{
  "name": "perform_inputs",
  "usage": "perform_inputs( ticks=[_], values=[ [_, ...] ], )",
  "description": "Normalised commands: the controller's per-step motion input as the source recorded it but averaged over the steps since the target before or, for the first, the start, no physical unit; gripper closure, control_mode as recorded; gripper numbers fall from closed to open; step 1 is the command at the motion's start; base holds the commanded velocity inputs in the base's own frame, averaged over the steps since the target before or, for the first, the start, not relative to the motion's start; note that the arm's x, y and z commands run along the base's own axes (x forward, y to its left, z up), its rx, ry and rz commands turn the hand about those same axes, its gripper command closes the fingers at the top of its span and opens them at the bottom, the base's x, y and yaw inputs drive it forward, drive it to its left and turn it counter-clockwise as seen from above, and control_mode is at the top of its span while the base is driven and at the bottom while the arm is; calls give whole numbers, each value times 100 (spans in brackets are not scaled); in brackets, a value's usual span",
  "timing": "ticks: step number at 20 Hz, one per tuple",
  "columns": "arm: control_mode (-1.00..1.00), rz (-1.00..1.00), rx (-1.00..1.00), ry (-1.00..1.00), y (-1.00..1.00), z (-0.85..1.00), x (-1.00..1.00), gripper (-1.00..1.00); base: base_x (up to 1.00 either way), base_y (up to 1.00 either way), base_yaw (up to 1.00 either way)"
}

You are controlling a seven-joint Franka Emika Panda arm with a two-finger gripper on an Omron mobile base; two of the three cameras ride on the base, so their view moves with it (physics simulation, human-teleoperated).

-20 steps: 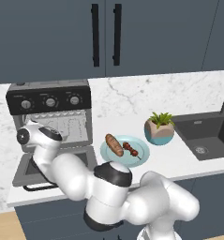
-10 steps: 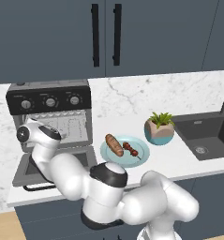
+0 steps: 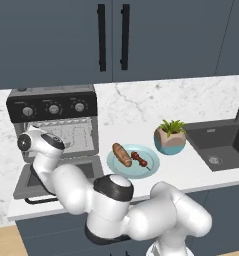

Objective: Pick up the kebab skewer and baguette bread, and place them inside the toaster oven. Close the toaster oven door and start by setting the timer.

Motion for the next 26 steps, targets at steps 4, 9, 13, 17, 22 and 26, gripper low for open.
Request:
perform_inputs(
  ticks=[4, 9, 13, 17, 22, 26],
  values=[
    [-100, 0, 0, 0, 0, -41, 0, -100, 0, 0, 0],
    [-100, 0, 0, 0, 0, -39, 0, -100, 0, 0, 0],
    [-100, 0, 3, -1, -1, -32, 7, -100, 0, 0, 0],
    [-100, 0, 3, -1, -1, -21, 14, 100, 0, 0, 0],
    [-100, 0, 2, 0, -2, -28, 4, 100, 0, 0, 0],
    [-100, 0, 0, 0, 0, -22, 0, 100, 0, 0, 0]
  ],
)
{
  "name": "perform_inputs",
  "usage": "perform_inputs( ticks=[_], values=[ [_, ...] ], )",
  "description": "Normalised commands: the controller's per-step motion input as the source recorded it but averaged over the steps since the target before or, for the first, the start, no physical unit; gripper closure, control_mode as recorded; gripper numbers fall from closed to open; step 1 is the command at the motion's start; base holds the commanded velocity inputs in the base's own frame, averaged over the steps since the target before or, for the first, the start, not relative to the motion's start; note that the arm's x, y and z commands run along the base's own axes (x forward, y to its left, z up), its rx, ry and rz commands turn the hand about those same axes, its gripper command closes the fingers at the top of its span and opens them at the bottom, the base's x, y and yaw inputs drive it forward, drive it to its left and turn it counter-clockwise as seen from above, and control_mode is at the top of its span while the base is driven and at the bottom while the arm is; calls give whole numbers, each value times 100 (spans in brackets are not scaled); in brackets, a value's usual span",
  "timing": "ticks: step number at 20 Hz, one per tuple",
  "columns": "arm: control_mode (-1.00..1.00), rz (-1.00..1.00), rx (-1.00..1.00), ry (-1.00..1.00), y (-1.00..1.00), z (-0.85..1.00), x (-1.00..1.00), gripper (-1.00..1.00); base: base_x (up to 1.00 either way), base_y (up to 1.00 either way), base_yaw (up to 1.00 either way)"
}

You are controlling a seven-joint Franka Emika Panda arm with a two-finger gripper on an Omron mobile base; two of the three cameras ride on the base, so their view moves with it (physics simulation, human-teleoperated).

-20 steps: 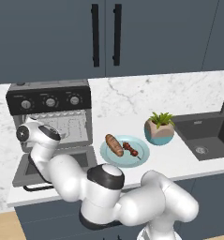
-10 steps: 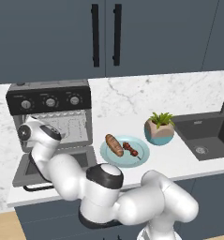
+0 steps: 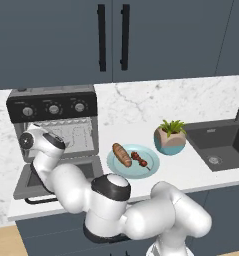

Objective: Pick up the kebab skewer and baguette bread, and place them inside the toaster oven. Close the toaster oven door and start by setting the timer.

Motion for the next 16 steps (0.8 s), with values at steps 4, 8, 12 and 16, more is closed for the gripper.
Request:
perform_inputs(
  ticks=[4, 8, 12, 16],
  values=[
    [-100, 0, 0, 0, 0, -18, 0, 100, 0, 0, 0],
    [-100, 0, 0, 0, 0, -12, -1, 100, 0, 0, 0],
    [-100, 0, 0, 0, 0, -9, -11, 100, 0, 0, 0],
    [-100, 0, 0, 0, 0, -3, -8, 100, 0, 0, 0]
  ],
)
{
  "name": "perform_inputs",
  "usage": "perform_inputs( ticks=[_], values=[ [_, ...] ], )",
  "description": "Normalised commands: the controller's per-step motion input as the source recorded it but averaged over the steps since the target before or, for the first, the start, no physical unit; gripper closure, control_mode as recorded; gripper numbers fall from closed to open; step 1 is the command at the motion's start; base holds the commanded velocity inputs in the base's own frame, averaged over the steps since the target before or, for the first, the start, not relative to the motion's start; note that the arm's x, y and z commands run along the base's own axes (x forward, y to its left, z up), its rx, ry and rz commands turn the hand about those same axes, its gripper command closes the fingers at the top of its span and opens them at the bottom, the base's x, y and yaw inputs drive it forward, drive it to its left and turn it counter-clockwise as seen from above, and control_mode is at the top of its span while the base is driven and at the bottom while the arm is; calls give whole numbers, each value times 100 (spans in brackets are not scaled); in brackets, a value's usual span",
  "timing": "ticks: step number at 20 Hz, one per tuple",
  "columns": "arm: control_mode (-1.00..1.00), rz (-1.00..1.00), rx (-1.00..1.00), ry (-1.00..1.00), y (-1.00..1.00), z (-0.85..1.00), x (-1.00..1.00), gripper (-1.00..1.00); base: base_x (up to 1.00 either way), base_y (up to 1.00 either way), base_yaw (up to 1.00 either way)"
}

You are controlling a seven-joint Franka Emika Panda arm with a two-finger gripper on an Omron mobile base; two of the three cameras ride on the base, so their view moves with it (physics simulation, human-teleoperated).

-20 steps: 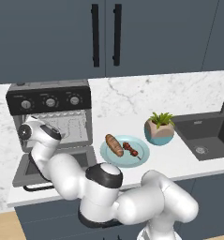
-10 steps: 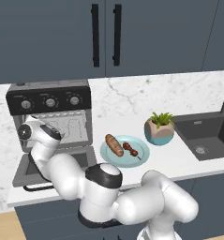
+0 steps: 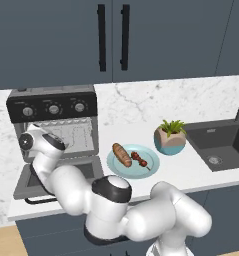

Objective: Pick up the kebab skewer and baguette bread, and place them inside the toaster oven. Close the toaster oven door and start by setting the timer.

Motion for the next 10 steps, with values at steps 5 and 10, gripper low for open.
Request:
perform_inputs(
  ticks=[5, 10],
  values=[
    [-100, 0, 0, 0, 0, 0, -12, 100, 0, 0, 0],
    [-100, 0, 0, 0, 0, 0, -26, 100, 0, 0, 0]
  ],
)
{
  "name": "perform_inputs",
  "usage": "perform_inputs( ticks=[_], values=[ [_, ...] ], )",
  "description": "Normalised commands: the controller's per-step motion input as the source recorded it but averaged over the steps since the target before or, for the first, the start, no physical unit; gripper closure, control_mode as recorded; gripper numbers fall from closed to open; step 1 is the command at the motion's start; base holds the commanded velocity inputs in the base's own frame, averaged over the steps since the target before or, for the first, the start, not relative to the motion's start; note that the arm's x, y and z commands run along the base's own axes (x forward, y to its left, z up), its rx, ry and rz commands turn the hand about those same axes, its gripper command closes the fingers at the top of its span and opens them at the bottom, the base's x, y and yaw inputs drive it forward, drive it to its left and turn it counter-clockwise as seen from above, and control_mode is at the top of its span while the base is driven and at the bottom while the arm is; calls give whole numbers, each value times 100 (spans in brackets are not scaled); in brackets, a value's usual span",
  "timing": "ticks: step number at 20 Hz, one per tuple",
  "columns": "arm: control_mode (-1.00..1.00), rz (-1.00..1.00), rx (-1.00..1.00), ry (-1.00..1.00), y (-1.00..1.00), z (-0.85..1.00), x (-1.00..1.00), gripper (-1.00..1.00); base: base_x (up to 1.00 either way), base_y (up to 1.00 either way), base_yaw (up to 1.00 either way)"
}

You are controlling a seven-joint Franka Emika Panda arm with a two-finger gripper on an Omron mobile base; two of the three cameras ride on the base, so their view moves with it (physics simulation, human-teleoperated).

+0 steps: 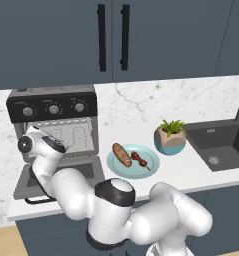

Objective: Pick up the kebab skewer and baguette bread, and place them inside the toaster oven. Close the toaster oven door and start by setting the timer.

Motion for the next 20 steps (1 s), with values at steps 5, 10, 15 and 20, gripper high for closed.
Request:
perform_inputs(
  ticks=[5, 10, 15, 20],
  values=[
    [-100, 0, 0, 0, 0, 0, -28, 100, 0, 0, 0],
    [-100, 0, 0, 0, 0, 0, -25, 100, 0, 0, 0],
    [-100, 0, 0, 0, 0, 0, -31, 100, 0, 0, 0],
    [-100, 0, 0, 0, 0, 0, -37, 100, 0, 0, 0]
  ],
)
